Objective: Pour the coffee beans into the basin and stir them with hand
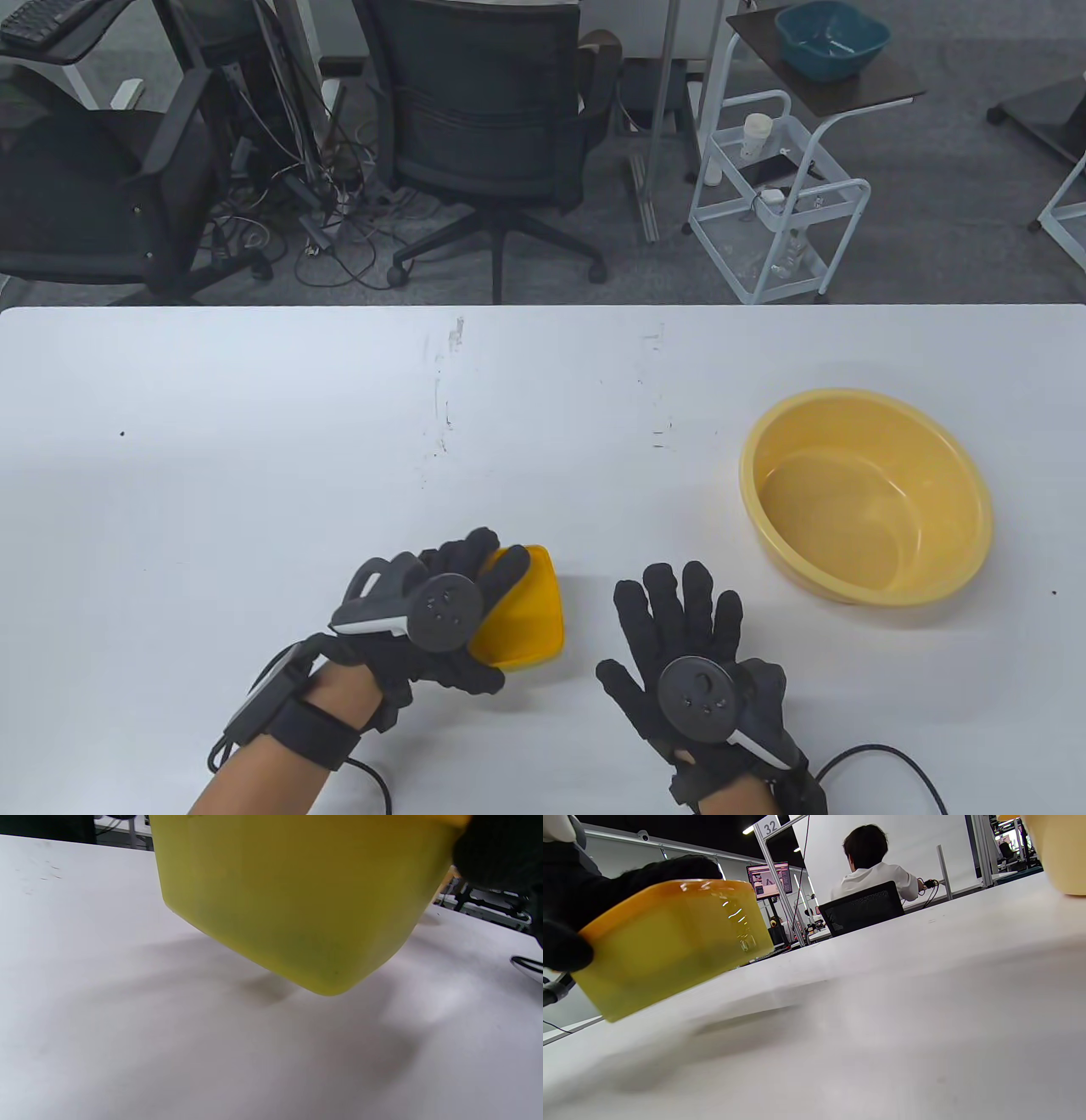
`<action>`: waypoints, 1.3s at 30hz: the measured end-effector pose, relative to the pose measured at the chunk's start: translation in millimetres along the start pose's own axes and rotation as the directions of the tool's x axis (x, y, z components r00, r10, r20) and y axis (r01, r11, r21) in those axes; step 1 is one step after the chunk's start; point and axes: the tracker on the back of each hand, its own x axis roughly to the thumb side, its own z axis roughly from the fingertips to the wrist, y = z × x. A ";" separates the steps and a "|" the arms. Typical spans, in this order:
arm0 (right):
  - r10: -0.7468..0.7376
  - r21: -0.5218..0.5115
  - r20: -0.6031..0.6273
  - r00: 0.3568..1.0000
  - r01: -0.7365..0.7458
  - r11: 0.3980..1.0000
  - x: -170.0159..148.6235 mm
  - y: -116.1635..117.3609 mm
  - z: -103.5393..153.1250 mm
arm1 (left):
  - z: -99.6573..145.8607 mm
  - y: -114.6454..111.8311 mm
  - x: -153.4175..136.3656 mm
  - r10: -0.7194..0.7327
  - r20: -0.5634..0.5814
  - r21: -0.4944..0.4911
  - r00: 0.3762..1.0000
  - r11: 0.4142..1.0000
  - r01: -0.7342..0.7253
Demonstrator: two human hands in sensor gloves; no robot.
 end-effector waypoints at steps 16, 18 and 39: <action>-0.007 0.017 0.041 0.999 0.007 1.000 4.0 2.0 -0.2 | -29.5 -27.7 25.3 -0.043 -0.028 -0.085 0.999 0.996 0.041; -0.007 0.018 0.039 0.999 0.007 1.000 4.4 2.2 -0.2 | -25.5 -26.1 24.2 -0.036 -0.044 -0.100 0.998 0.994 0.031; 0.238 0.165 0.232 0.943 -0.279 0.946 97.0 61.4 -34.2 | 19.7 -80.5 -23.6 0.195 -0.177 -0.130 0.965 0.967 -0.219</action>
